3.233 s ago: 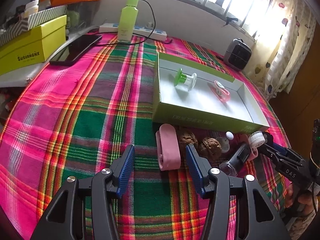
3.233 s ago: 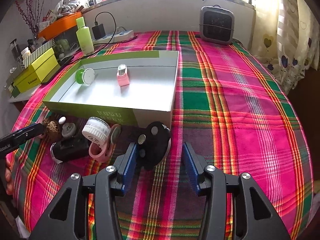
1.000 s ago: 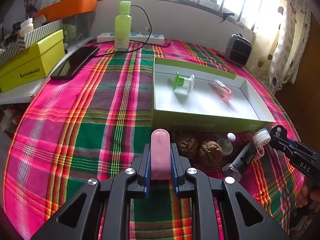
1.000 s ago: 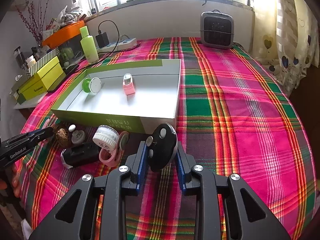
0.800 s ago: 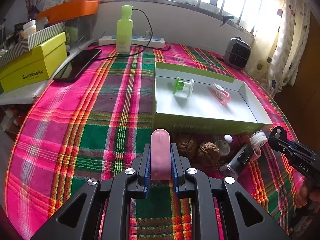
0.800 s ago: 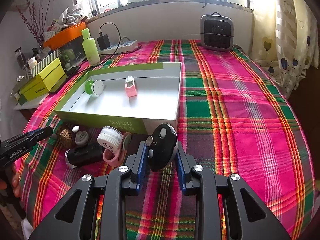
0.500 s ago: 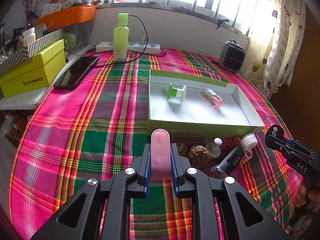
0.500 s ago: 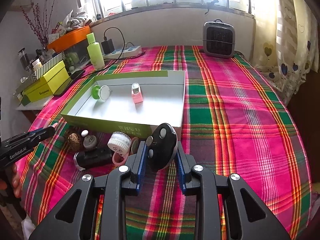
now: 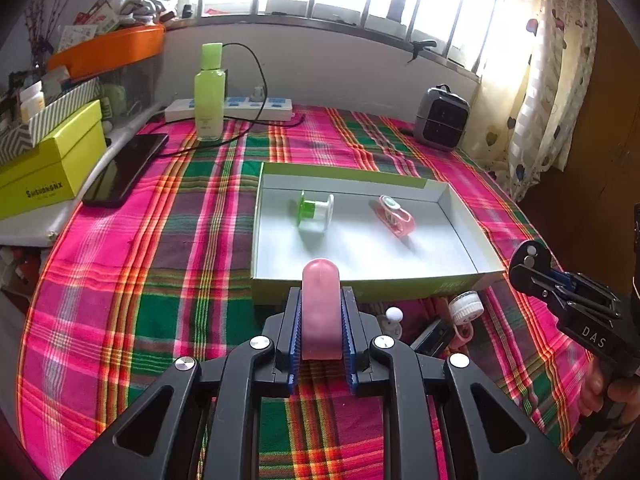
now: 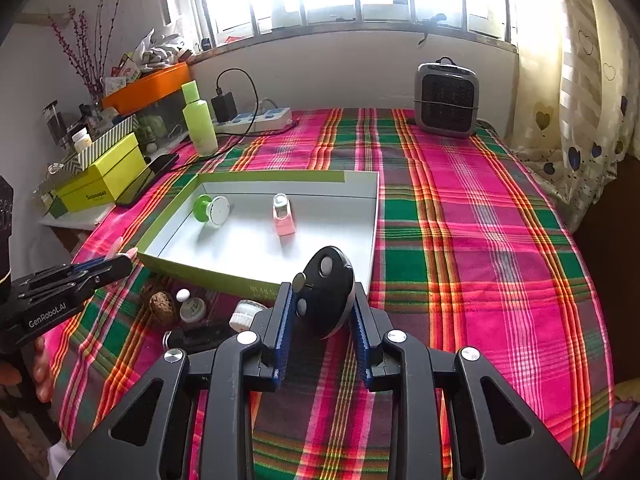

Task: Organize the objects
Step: 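Carry the pink block with left tool into the box while right carries the disc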

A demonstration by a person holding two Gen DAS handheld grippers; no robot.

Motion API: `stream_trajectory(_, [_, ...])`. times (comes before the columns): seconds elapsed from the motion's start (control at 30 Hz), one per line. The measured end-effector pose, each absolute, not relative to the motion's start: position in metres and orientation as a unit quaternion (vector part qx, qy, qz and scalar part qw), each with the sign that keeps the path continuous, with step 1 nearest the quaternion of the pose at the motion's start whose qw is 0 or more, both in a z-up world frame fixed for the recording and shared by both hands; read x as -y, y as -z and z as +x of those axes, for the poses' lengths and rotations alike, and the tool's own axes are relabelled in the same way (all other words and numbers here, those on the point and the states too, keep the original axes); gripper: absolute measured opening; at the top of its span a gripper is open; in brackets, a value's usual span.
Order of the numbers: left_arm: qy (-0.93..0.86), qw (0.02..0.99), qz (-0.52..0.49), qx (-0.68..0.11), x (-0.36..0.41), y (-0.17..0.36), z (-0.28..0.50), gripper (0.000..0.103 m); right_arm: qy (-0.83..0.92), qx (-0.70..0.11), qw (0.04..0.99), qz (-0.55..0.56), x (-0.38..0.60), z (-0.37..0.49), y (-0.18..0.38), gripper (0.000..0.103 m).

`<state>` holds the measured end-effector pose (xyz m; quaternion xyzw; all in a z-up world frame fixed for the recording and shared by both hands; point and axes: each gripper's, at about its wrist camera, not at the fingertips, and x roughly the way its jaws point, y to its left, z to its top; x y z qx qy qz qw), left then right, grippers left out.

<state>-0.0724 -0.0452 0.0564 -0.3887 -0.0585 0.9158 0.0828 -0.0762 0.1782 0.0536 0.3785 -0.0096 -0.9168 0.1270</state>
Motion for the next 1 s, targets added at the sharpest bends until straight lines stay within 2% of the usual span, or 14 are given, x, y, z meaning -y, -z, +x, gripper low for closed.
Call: stream_trajectory(1.0, [-0.894, 0.124, -0.428, 0.049, 0.001, -0.042, -0.177, 0.016, 0.904, -0.026, 0.137, 0.404, -0.158, -0.174, -0.034, 0.028])
